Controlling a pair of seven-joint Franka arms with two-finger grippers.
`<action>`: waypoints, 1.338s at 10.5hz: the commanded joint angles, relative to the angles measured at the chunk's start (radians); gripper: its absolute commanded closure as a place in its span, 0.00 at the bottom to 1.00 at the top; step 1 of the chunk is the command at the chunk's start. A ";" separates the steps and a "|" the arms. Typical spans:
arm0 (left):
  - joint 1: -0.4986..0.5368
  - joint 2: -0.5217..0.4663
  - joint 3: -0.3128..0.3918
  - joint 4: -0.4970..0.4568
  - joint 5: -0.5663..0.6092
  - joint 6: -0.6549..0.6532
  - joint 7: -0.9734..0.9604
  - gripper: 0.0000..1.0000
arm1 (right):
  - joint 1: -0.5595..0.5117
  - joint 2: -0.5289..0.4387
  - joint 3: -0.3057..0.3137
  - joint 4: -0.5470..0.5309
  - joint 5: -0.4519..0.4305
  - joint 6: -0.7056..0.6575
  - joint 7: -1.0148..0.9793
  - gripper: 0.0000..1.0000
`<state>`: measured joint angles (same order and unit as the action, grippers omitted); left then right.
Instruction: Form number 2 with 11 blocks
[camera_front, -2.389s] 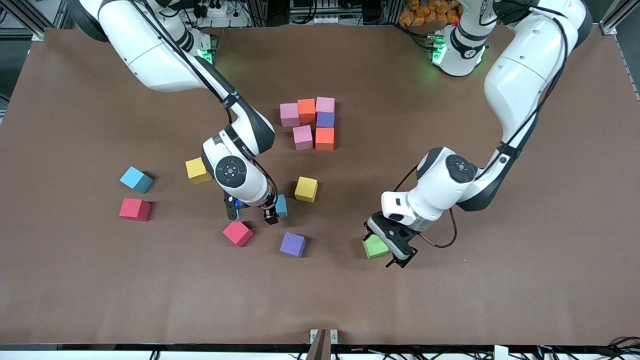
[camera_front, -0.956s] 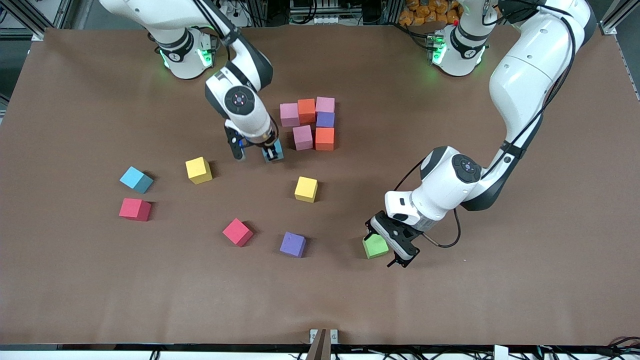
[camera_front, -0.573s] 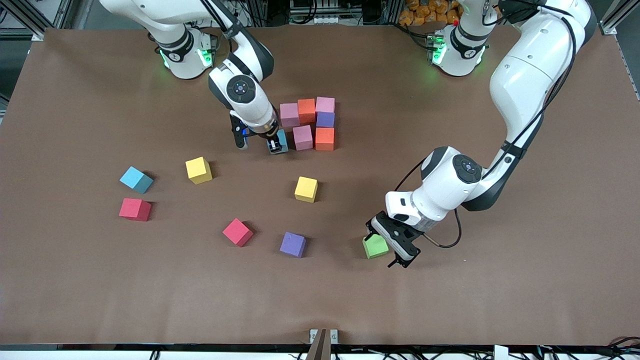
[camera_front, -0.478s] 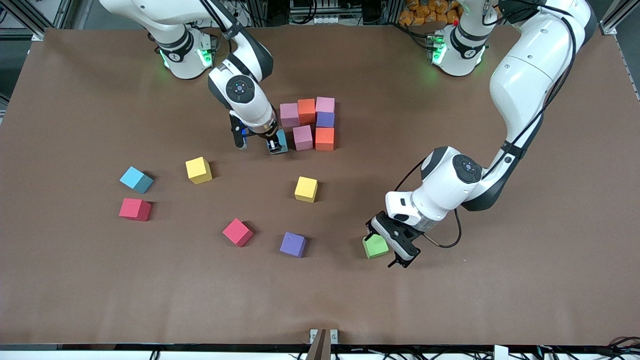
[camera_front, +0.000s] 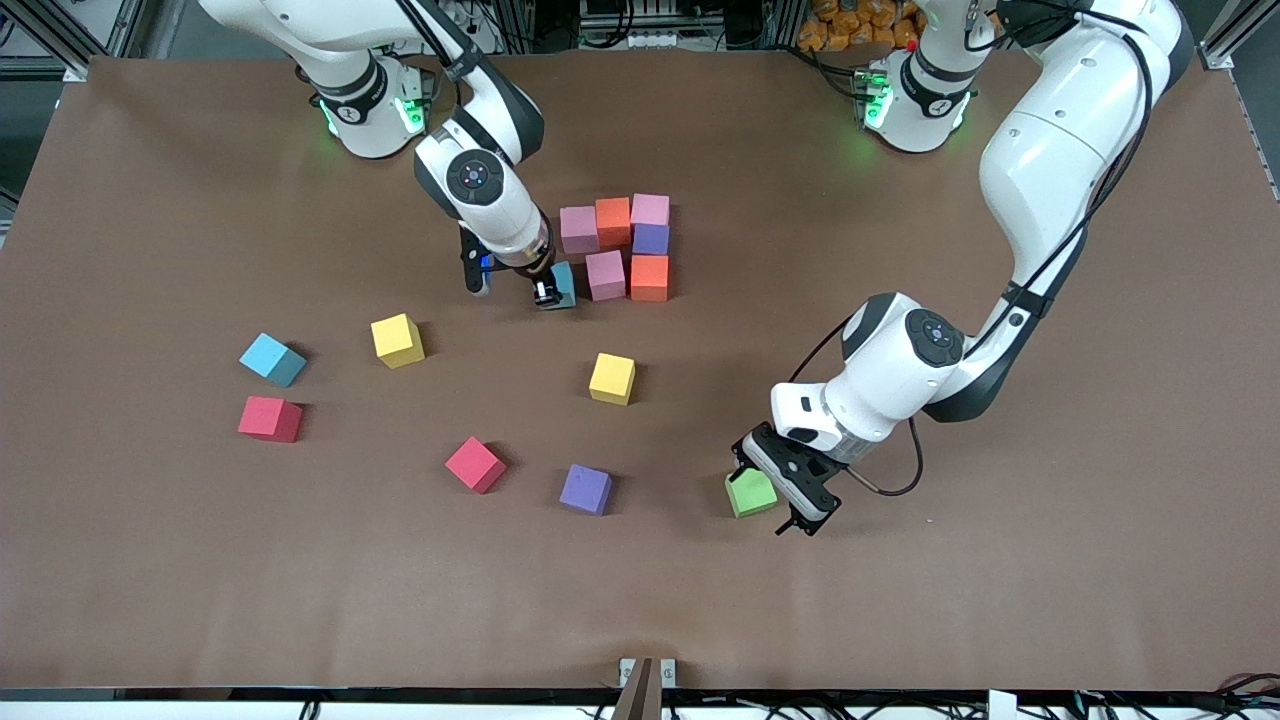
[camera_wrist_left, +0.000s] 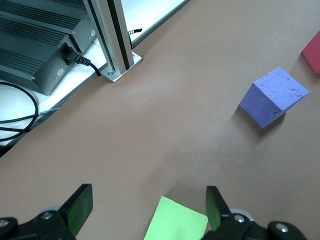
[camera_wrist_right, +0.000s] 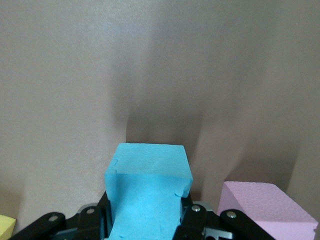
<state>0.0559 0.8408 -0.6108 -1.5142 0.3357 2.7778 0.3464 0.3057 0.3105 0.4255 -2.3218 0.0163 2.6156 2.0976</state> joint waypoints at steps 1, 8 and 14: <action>0.007 -0.012 -0.009 -0.006 -0.023 -0.010 -0.003 0.00 | 0.001 0.013 0.018 -0.014 0.004 0.052 0.051 1.00; 0.005 -0.012 -0.009 -0.006 -0.023 -0.009 -0.001 0.00 | 0.046 0.070 0.018 0.028 0.002 0.089 0.101 1.00; 0.007 -0.012 -0.009 -0.004 -0.023 -0.010 -0.001 0.00 | 0.053 0.084 0.018 0.041 -0.004 0.087 0.102 0.79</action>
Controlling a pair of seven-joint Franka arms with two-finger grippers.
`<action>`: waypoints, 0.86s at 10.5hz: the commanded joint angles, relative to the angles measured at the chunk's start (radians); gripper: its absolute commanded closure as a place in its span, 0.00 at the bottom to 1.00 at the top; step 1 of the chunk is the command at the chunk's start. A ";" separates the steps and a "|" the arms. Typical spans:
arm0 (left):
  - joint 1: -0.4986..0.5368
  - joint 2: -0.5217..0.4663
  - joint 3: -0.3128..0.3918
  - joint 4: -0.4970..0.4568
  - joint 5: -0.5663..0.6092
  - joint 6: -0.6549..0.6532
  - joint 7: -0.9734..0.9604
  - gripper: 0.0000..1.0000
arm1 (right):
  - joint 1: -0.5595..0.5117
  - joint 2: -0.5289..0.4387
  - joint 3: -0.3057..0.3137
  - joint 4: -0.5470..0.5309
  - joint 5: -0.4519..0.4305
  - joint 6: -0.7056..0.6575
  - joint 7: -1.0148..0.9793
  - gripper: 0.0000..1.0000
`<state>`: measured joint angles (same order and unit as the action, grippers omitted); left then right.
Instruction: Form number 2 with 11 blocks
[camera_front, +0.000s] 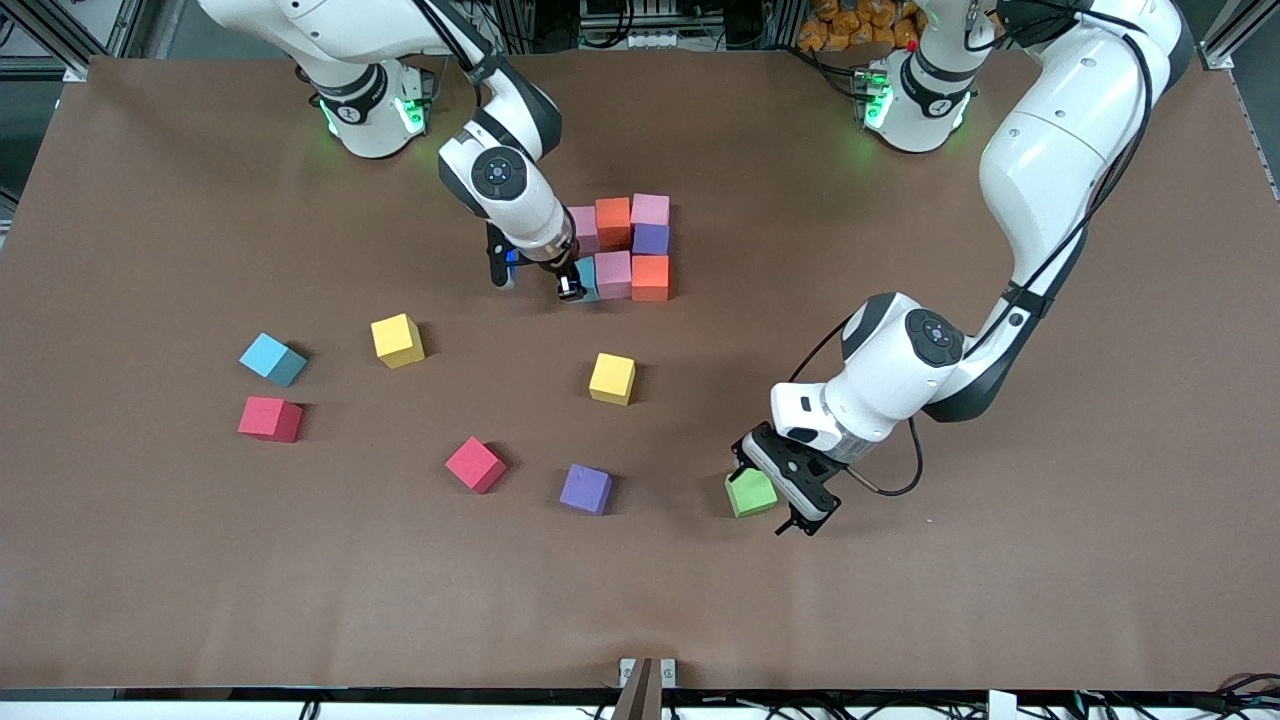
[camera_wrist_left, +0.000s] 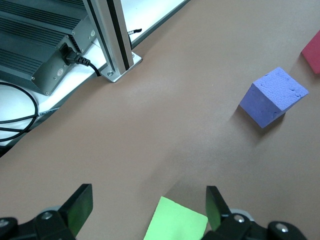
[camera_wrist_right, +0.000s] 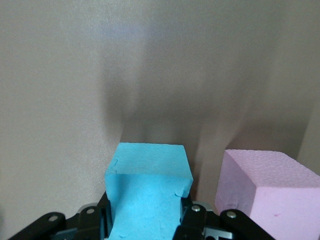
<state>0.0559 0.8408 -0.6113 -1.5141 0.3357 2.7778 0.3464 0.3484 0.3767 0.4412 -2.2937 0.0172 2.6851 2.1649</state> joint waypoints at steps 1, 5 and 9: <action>0.005 -0.011 -0.008 -0.004 -0.023 -0.010 -0.001 0.00 | 0.011 0.022 0.002 0.013 -0.008 0.018 0.035 0.56; 0.007 -0.011 -0.007 -0.006 -0.021 -0.009 0.002 0.00 | 0.011 0.027 0.002 0.013 -0.013 0.015 0.032 0.00; 0.050 0.011 -0.008 -0.017 -0.021 0.008 0.086 0.00 | 0.009 0.027 0.002 0.020 -0.013 0.006 0.030 0.00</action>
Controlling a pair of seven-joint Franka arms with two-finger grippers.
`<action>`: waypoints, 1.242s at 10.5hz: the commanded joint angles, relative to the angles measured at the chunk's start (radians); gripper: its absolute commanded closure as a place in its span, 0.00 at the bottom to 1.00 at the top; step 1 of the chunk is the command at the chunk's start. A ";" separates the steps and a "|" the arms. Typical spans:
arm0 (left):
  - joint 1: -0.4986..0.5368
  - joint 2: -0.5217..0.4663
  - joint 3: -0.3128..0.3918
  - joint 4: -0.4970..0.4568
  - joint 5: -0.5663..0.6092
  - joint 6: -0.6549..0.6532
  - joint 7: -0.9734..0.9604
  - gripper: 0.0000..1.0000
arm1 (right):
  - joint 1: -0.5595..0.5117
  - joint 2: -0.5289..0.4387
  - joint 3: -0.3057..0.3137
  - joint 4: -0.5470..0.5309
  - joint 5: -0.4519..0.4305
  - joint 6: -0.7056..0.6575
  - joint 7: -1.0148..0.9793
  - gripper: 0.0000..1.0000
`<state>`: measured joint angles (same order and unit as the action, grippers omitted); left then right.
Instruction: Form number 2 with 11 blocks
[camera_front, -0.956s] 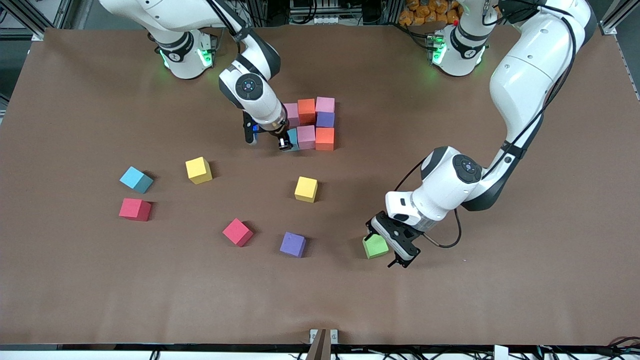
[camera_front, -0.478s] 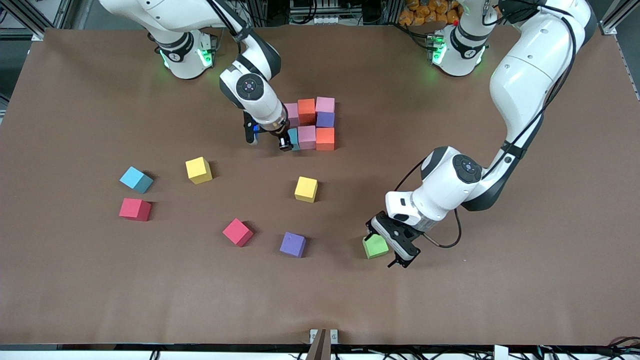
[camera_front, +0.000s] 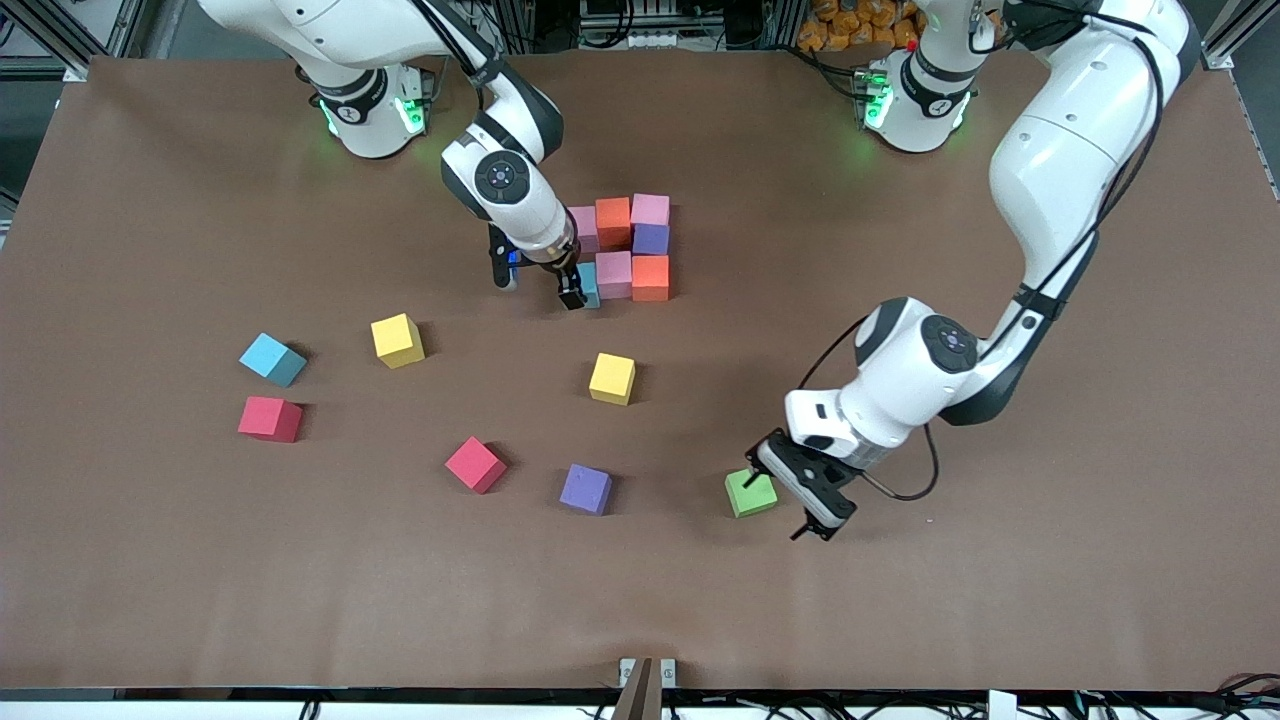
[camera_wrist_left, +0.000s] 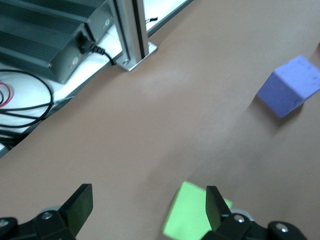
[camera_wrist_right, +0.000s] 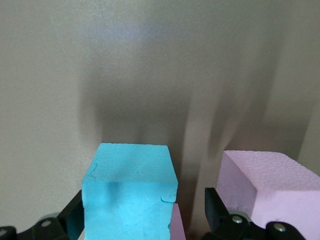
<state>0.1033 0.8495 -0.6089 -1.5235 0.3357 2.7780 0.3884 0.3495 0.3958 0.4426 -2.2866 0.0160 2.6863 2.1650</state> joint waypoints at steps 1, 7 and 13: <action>0.004 0.003 -0.011 -0.009 -0.021 0.011 0.049 0.00 | 0.008 0.008 0.001 0.013 -0.011 0.004 0.030 0.00; -0.004 0.120 -0.009 -0.033 -0.009 0.183 0.099 0.00 | 0.005 -0.015 0.001 0.044 -0.022 -0.066 0.027 0.00; 0.006 0.117 -0.008 -0.084 -0.006 0.183 0.141 0.00 | -0.064 -0.048 -0.004 0.185 -0.083 -0.273 -0.193 0.00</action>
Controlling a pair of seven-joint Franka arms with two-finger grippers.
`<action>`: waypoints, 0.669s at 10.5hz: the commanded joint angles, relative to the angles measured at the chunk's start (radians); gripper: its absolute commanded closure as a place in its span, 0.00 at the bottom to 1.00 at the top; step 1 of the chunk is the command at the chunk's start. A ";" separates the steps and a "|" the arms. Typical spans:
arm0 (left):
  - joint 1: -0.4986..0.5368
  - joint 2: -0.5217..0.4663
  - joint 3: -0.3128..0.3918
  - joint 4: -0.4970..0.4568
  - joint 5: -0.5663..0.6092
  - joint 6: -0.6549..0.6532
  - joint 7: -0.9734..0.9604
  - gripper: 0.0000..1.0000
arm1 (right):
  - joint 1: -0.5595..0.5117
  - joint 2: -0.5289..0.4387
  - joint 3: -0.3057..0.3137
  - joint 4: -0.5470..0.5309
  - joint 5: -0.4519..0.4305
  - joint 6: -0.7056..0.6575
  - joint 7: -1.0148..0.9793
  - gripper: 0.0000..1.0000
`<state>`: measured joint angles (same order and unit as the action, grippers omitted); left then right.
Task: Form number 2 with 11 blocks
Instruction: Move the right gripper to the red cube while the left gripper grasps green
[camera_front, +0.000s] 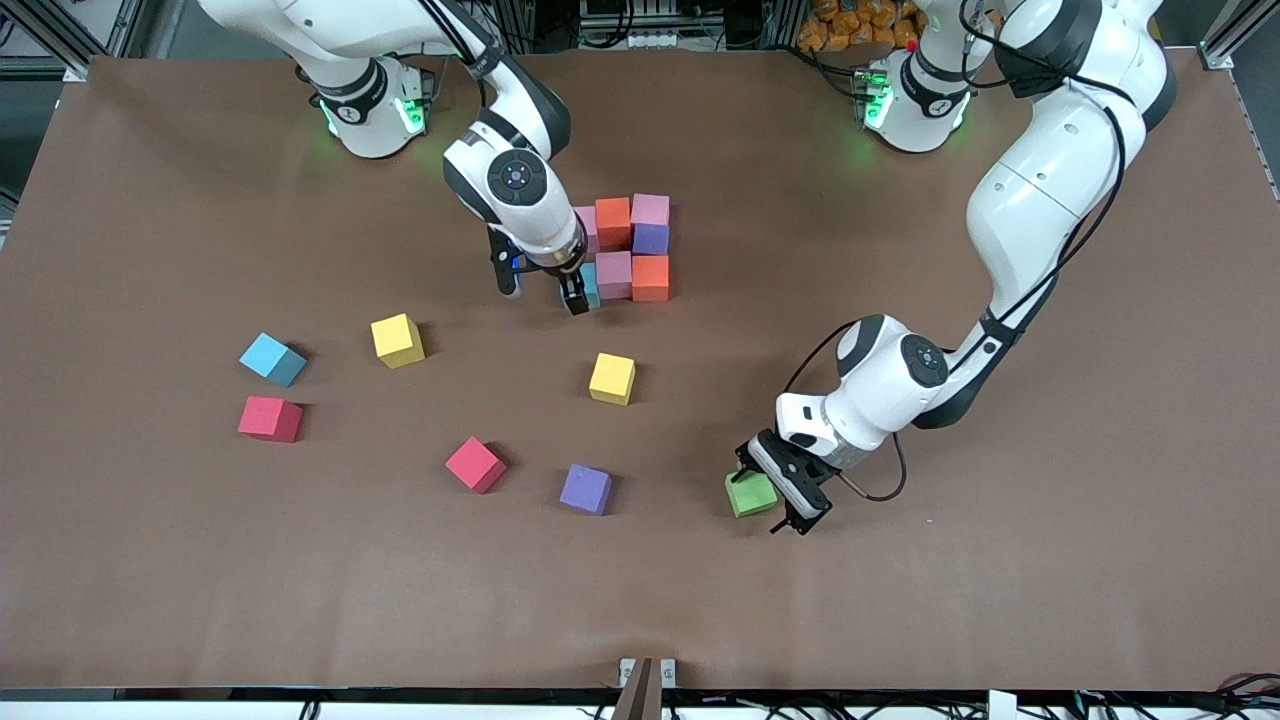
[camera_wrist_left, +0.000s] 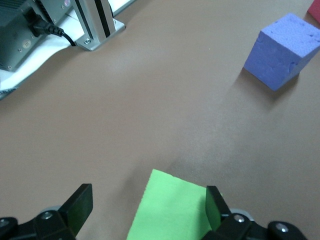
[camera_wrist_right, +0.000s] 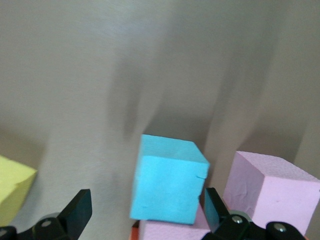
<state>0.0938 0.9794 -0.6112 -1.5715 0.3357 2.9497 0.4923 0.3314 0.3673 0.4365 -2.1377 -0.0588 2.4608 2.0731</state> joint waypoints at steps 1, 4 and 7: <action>0.020 -0.015 -0.005 -0.047 -0.006 0.011 0.061 0.00 | -0.093 -0.016 0.002 0.068 -0.007 -0.062 -0.190 0.00; 0.020 -0.021 -0.007 -0.051 -0.006 0.011 0.061 0.00 | -0.198 0.021 -0.008 0.163 -0.010 -0.066 -0.543 0.00; 0.033 -0.039 -0.025 -0.050 -0.006 0.009 0.061 0.00 | -0.197 0.164 -0.113 0.382 -0.034 -0.115 -0.665 0.00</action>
<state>0.1051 0.9702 -0.6196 -1.5901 0.3357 2.9526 0.5300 0.1277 0.4226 0.3480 -1.9002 -0.0655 2.3955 1.4440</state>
